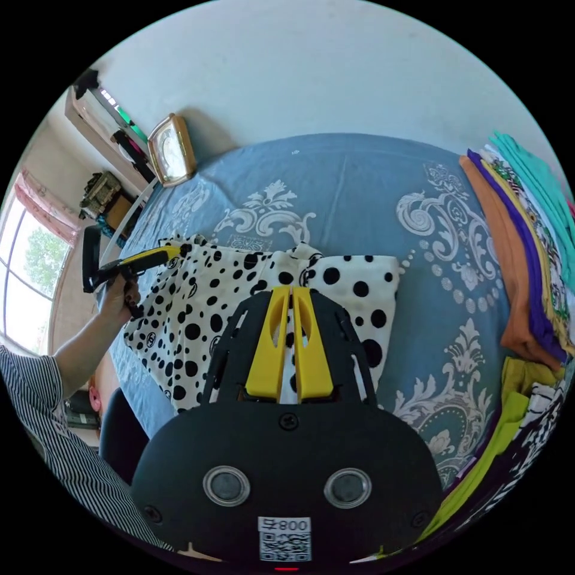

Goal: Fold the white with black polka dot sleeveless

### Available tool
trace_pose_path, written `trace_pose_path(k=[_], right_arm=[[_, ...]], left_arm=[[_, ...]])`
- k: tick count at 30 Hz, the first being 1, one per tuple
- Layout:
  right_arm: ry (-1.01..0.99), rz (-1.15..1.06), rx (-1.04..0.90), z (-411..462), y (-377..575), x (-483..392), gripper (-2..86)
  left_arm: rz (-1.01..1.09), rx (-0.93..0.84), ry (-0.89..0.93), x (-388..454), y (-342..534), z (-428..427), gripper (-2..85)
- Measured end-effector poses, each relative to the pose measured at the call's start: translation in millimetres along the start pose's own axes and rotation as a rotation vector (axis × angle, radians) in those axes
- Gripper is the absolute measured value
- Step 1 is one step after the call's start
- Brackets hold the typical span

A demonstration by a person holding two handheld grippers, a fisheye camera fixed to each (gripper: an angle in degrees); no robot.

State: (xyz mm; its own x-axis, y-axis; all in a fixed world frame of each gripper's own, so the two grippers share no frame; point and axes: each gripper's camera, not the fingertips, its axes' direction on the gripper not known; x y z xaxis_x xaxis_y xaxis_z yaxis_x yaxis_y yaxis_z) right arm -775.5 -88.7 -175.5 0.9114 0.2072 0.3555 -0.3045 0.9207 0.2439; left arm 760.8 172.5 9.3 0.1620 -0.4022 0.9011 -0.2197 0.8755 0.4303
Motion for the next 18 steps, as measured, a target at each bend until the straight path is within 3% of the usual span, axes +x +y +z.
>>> trace_pose_path(k=[18], right_arm=[[0.109, 0.006, -0.008, -31.9, -6.4, 26.1, 0.2]], left_arm=[[-0.073, -0.015, -0.098, -70.2, 58.5, -27.7, 0.2]])
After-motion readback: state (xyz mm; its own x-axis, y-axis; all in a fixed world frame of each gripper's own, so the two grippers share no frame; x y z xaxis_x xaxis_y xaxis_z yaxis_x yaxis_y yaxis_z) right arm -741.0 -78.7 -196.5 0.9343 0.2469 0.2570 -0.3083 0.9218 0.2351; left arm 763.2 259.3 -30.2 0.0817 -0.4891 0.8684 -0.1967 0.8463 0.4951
